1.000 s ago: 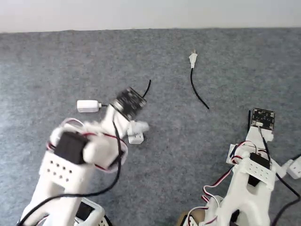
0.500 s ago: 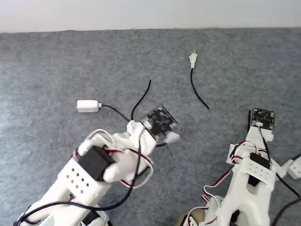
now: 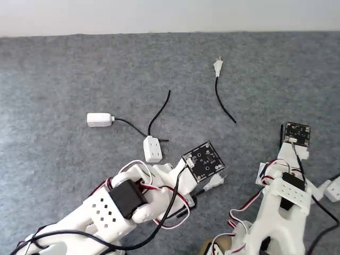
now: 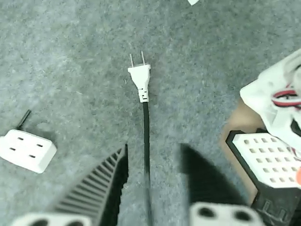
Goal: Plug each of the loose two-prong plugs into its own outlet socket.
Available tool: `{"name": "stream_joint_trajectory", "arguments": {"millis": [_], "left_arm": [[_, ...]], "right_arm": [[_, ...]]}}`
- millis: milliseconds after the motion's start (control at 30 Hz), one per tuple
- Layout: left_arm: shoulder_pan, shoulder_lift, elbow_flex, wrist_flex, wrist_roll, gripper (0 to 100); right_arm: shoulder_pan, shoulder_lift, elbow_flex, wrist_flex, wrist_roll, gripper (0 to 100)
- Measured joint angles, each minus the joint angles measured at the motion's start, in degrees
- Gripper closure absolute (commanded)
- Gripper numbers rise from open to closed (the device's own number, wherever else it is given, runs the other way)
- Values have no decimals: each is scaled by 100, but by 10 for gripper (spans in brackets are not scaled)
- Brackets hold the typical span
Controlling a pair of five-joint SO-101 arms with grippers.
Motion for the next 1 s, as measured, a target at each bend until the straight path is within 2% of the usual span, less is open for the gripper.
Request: {"name": "stream_joint_trajectory", "arguments": {"millis": [200, 333, 500, 667, 867, 1000], "left_arm": [[-97, 0, 97, -202, -62, 675], [-721, -9, 114, -299, -114, 699], [-1916, -9, 756, -1424, -114, 738], [-2189, 35, 1574, -2752, -79, 772], [-2356, 1380, 1301, -2980, 1011, 778], [-2453, 2804, 554, -2980, 1196, 779]], "right_arm": [[0, 0, 0, 0, 0, 909], [0, 0, 0, 0, 0, 909], [0, 0, 0, 0, 0, 909], [0, 0, 0, 0, 0, 909], [0, 0, 0, 0, 0, 909], [0, 0, 0, 0, 0, 909]]}}
